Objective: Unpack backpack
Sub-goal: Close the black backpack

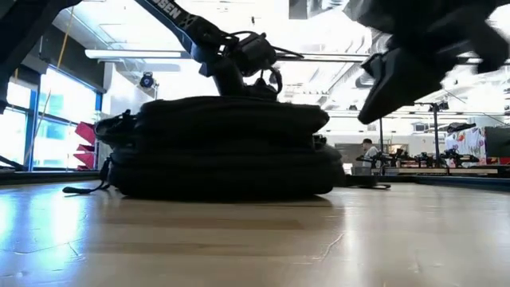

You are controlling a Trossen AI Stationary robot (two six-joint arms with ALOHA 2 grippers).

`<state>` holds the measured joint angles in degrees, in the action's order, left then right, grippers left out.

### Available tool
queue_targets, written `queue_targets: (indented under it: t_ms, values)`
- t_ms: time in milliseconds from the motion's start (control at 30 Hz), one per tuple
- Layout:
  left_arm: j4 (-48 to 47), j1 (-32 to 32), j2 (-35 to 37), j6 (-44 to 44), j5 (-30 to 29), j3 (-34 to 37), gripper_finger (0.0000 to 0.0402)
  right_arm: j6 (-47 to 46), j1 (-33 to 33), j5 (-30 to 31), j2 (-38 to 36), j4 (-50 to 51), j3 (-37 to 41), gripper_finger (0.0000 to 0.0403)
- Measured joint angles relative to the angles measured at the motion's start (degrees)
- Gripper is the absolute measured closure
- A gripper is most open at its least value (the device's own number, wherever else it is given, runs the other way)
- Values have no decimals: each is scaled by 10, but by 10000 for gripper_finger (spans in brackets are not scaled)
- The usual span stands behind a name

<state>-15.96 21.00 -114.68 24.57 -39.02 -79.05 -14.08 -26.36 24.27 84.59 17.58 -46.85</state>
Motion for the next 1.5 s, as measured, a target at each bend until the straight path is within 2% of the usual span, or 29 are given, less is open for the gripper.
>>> queue_targets:
  t_ms: [67,133,233,300,400,567,733,900,967,1033,1200,1367,1500]
  values:
    - [8,3,0,-12,10,0,401,-14,-22,39,9,-15,0,402]
    - [9,-4,4,-13,17,1,401,-42,-35,111,12,-2,0,402]
    - [5,-30,13,8,-1,2,401,-81,-41,212,13,34,0,402]
    - [0,-50,22,26,-11,3,401,-89,-30,246,11,58,0,401]
    - [-13,-78,36,41,-26,4,401,-86,6,239,11,61,9,383]
    - [-29,-111,48,41,-36,3,401,-4,67,167,10,-21,37,318]
    - [-38,-125,48,39,-34,3,401,58,111,158,11,-66,50,256]
    - [-41,-126,48,35,-30,3,401,104,147,115,16,-86,50,237]
    - [-41,-126,48,28,-27,3,401,119,157,92,24,-101,50,244]
    - [-41,-124,48,20,-24,3,401,126,164,77,33,-114,50,268]
    - [-24,-111,48,-20,-18,13,401,120,155,69,45,-120,50,384]
    - [45,-82,47,-61,5,49,401,55,106,66,45,-103,50,400]
    - [156,-51,34,-111,98,88,401,-10,48,64,45,-102,50,401]
